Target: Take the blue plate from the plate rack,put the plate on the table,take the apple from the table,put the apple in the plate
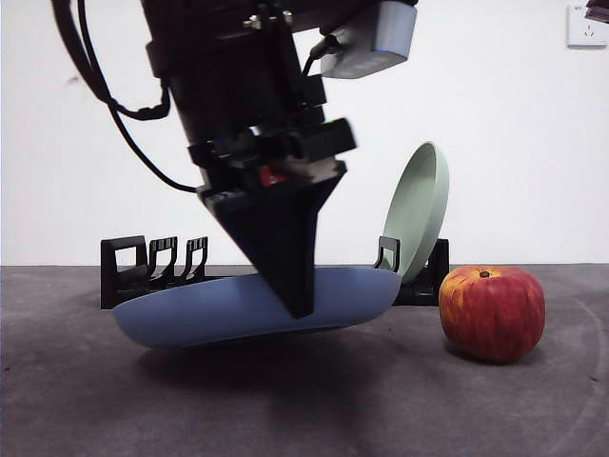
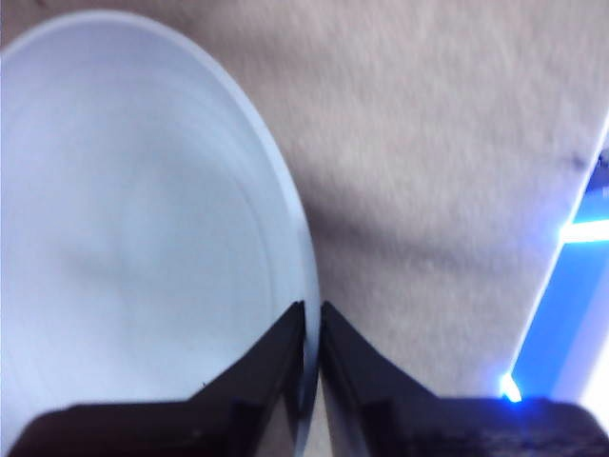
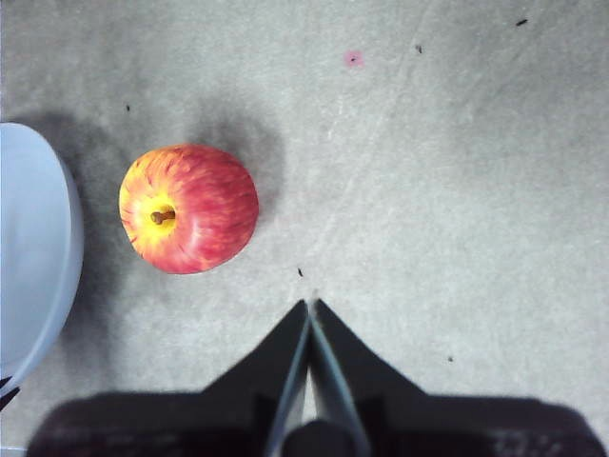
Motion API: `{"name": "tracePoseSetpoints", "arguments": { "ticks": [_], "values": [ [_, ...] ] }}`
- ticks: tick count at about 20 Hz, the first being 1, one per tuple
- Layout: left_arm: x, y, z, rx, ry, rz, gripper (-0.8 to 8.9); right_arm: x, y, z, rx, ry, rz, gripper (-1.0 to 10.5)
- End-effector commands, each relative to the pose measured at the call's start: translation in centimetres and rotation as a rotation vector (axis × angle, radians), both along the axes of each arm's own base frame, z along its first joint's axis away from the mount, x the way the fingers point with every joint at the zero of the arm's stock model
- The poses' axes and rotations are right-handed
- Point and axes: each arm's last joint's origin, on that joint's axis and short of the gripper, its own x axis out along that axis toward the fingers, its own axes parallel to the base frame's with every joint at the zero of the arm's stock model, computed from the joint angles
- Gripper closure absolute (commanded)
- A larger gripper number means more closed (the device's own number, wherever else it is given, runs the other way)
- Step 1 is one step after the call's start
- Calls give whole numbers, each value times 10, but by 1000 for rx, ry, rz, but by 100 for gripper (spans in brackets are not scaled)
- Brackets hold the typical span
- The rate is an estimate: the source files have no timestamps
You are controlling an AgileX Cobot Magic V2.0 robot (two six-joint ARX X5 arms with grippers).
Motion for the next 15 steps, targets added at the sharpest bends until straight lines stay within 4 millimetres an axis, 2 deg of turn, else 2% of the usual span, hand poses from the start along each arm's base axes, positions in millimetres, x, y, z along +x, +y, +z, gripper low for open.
{"name": "tracePoseSetpoints", "arguments": {
  "ticks": [1, 3, 4, 7, 10, 13, 14, 15],
  "values": [
    [-3, 3, -8, 13, 75, 27, 721, 1, 0, 1, -2, -6, -4, 937],
    [-5, 2, -8, -30, 133, 36, 598, 1, 0, 1, 0, -1, -10, 936],
    [-5, 1, -8, -40, 142, 44, 581, 1, 0, 1, 0, 1, -10, 936],
    [-4, 1, -8, -44, 148, 47, 581, 1, 1, 1, 0, 4, -9, 930],
    [-5, 1, -6, -61, 170, 102, 590, 0, 5, 1, -1, 1, 18, 766],
    [-8, 0, 5, -115, 289, 124, 599, 0, 18, 2, 4, -20, 73, 752],
    [-10, 0, 9, -139, 330, 107, 616, 0, 23, 2, 10, -27, 78, 751],
    [-13, 2, 16, -177, 368, 84, 709, 1, 29, 3, 17, -37, 76, 751]
  ]
}}
